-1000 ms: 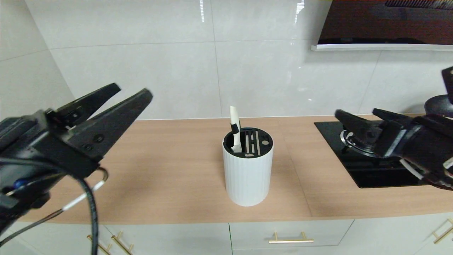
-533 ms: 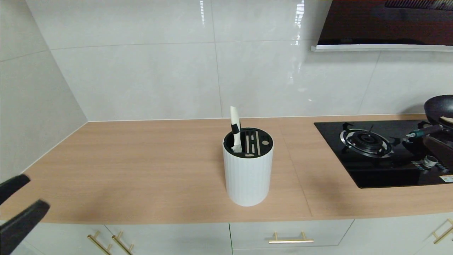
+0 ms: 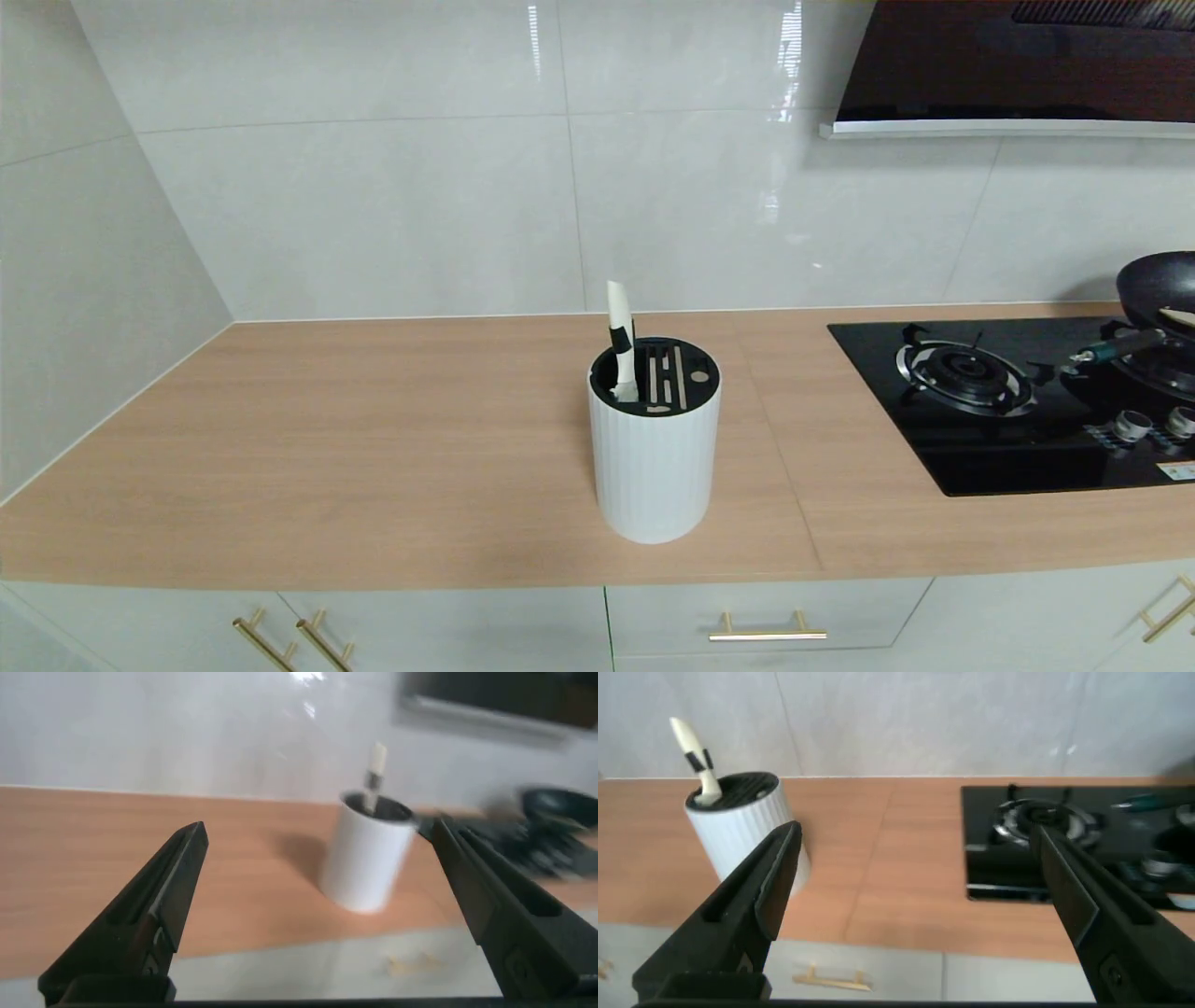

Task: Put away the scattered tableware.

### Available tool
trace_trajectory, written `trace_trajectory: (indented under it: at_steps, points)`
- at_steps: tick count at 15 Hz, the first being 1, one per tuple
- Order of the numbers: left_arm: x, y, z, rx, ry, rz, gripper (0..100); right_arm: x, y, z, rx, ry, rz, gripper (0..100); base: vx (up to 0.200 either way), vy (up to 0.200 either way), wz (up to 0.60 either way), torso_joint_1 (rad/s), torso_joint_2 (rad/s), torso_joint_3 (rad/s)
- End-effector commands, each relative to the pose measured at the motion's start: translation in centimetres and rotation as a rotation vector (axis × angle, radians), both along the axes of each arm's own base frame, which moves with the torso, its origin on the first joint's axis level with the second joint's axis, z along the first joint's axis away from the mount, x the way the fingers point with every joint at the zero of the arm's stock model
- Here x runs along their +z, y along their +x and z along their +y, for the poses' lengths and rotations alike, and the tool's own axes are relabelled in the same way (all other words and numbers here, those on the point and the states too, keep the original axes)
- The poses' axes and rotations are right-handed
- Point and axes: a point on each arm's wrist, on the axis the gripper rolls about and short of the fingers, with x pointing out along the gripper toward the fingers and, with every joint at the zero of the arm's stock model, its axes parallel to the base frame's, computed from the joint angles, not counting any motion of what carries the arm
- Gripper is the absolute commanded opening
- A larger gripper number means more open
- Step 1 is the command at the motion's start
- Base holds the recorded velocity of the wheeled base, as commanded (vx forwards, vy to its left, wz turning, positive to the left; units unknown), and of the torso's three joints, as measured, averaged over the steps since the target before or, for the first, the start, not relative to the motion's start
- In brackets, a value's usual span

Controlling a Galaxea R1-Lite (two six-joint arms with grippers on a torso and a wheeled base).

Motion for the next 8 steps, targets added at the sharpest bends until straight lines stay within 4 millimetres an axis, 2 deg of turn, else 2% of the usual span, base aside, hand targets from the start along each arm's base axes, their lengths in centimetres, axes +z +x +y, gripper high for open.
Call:
trace_trajectory:
  at_steps: [1, 2, 4, 5, 7, 8]
  points:
    - [-0.2, -0.4, -0.1, 0.104, 0.006, -0.025, 100, -0.7, -2.9, -0.5, -0.075, 0.011, -0.124, 100, 0.000, 0.000, 0.00, 0.000, 0.00, 0.000]
    - [-0.5, -0.6, -0.3, 0.186, 0.005, -0.027, 100, -0.7, -2.9, -0.6, -0.130, 0.021, -0.124, 100, 0.000, 0.000, 0.00, 0.000, 0.00, 0.000]
    - [-2.2, -1.2, -0.6, 0.218, 0.059, -0.053, 100, -1.1, -2.7, -0.6, -0.162, 0.020, -0.108, 100, 0.000, 0.000, 0.00, 0.000, 0.00, 0.000]
    - [-3.0, -0.7, -0.4, 0.298, 0.069, -0.038, 100, -1.7, -3.1, -0.2, -0.235, 0.017, -0.128, 100, 0.000, 0.000, 0.00, 0.000, 0.00, 0.000]
    - [-5.1, 0.5, -0.2, 0.422, 0.076, 0.028, 100, -3.8, -2.7, 0.0, -0.240, -0.011, -0.089, 100, 0.000, 0.000, 0.00, 0.000, 0.00, 0.000]
    - [-7.8, 1.7, 0.0, 0.507, 0.150, 0.080, 100, -4.5, -2.3, -0.1, -0.303, -0.028, -0.095, 100, 0.000, 0.000, 0.00, 0.000, 0.00, 0.000]
